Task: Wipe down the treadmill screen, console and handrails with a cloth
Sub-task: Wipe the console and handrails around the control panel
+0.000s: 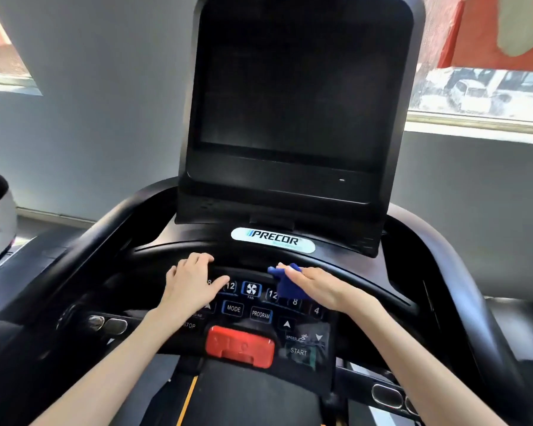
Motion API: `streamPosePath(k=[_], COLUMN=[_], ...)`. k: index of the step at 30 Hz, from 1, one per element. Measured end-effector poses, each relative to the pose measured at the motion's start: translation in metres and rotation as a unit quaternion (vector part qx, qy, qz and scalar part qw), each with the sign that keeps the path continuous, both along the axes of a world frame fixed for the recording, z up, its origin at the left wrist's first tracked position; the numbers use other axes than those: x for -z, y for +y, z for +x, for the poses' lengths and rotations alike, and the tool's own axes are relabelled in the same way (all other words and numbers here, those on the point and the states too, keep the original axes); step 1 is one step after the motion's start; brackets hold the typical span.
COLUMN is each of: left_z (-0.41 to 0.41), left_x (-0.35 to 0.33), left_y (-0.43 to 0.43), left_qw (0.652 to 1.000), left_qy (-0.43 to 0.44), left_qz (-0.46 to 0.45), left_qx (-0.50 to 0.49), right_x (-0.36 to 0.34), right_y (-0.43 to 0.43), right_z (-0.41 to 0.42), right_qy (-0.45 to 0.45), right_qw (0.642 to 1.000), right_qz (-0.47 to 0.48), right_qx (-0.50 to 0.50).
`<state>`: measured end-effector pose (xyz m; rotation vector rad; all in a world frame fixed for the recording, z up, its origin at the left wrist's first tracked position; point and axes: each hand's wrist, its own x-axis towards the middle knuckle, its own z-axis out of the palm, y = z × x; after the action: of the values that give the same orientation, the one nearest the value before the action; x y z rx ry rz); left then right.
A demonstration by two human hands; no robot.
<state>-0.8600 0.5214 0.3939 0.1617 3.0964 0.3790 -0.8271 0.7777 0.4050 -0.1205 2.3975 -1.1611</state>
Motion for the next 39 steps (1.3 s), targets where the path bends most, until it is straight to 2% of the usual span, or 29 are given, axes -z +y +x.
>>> streamPosePath(k=[2,4,7,10,12,15,18,21,24,27,30,33,34,36,37,39], left_z=[-0.004,-0.007,-0.011,-0.011,-0.010,-0.008,-0.008,-0.008,-0.011,-0.014,-0.016,-0.016,-0.015,-0.014,-0.015,-0.015], left_x=[0.000,-0.006,-0.016,-0.013,-0.007,0.002,0.006,0.007,0.003,0.001,0.003,0.008,0.009,0.009,0.009,0.009], left_y=[-0.003,-0.006,-0.018,-0.034,-0.042,-0.046,-0.044,-0.045,-0.045,-0.044,-0.045,-0.046,-0.045,-0.044,-0.043,-0.042], left_qw=[0.998,0.993,0.985,0.990,0.988,0.984,0.990,0.985,0.980,0.979,0.978,0.978,0.979,0.981,0.983,0.983], left_qy=[-0.030,-0.033,-0.009,-0.019,-0.029,-0.022,0.000,0.005,-0.018,-0.041,-0.039,-0.026,-0.024,-0.016,-0.014,-0.017], left_qz=[0.048,0.115,0.172,0.134,0.134,0.161,0.129,0.156,0.177,0.169,0.173,0.177,0.176,0.165,0.160,0.155], left_qx=[-0.010,-0.005,-0.017,-0.038,-0.064,-0.079,-0.060,-0.068,-0.093,-0.103,-0.106,-0.106,-0.105,-0.096,-0.094,-0.094], right_x=[-0.005,-0.010,-0.003,0.006,0.006,0.014,0.013,0.009,0.003,0.002,0.000,-0.008,-0.009,-0.004,0.007,0.026], right_y=[-0.029,-0.063,-0.118,-0.152,-0.144,-0.091,-0.049,-0.080,-0.144,-0.178,-0.149,-0.094,-0.077,-0.049,-0.041,-0.032], right_z=[-0.010,-0.019,-0.031,-0.037,-0.034,-0.014,0.018,-0.001,-0.031,-0.053,-0.062,-0.060,-0.061,-0.061,-0.063,-0.065], right_qy=[0.086,0.167,0.258,0.290,0.312,0.291,0.280,0.275,0.295,0.272,0.256,0.336,0.357,0.344,0.308,0.221], right_qw=[0.983,0.956,0.933,0.920,0.912,0.920,0.900,0.892,0.909,0.931,0.954,0.931,0.922,0.920,0.923,0.932], right_qz=[0.154,0.230,0.240,0.250,0.259,0.263,0.323,0.352,0.293,0.245,0.149,0.036,0.051,0.172,0.229,0.280], right_qx=[-0.050,-0.072,-0.075,-0.084,-0.062,0.008,0.086,0.066,0.014,-0.008,0.052,0.140,0.138,0.078,0.025,-0.066])
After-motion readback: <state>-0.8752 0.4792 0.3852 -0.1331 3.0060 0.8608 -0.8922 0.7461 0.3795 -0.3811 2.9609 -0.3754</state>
